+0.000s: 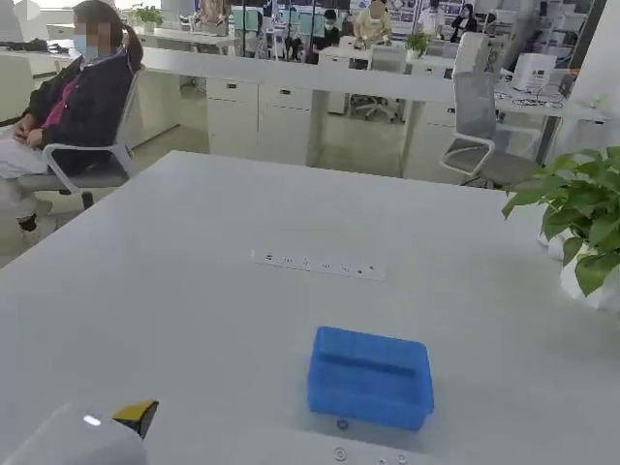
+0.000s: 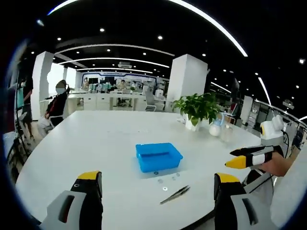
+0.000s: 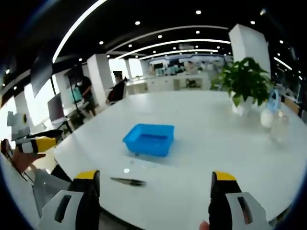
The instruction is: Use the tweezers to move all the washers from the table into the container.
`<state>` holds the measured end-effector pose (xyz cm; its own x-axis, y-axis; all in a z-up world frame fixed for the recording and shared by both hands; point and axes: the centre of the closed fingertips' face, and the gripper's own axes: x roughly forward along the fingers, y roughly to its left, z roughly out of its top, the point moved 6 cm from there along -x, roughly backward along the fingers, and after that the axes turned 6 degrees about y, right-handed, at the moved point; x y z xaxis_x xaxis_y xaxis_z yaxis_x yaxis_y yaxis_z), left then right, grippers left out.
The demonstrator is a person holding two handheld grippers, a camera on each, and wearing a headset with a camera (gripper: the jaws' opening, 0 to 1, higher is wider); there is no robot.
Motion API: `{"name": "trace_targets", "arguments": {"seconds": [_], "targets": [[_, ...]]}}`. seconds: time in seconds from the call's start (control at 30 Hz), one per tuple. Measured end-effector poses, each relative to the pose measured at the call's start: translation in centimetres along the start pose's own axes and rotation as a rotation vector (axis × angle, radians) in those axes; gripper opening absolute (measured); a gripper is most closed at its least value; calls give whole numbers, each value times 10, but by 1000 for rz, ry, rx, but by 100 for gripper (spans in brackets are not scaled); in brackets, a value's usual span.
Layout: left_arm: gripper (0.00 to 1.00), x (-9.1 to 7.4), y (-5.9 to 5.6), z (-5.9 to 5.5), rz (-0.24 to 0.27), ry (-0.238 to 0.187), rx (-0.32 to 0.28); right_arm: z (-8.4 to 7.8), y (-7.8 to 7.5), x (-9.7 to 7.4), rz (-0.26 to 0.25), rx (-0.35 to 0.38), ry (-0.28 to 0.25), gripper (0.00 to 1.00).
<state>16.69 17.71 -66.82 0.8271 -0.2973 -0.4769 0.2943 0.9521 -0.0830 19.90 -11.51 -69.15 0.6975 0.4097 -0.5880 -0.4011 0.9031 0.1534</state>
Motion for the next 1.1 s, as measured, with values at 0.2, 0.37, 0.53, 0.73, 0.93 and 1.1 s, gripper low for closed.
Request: {"name": "trace_targets", "arguments": {"seconds": [0.2, 0.37, 0.53, 0.73, 0.93, 1.1], "targets": [[99, 6, 2, 3, -17, -5, -6, -3, -3, 3, -11, 6, 14, 93], [99, 9, 2, 1, -16, 11, 1, -2, -5, 0, -19, 10, 7, 94], [99, 11, 4, -1, -8, 20, 10, 1, -3, -2, -25, 2, 6, 95], [99, 10, 7, -2, 1, 26, 22, -1, -2, -1, -22, -6, 15, 95], [99, 9, 9, -1, 3, 23, 27, -1, -1, -1, -25, -13, 17, 94], [99, 10, 12, -2, 4, 32, 34, 1, 1, -1, -28, -18, 20, 94]]}}
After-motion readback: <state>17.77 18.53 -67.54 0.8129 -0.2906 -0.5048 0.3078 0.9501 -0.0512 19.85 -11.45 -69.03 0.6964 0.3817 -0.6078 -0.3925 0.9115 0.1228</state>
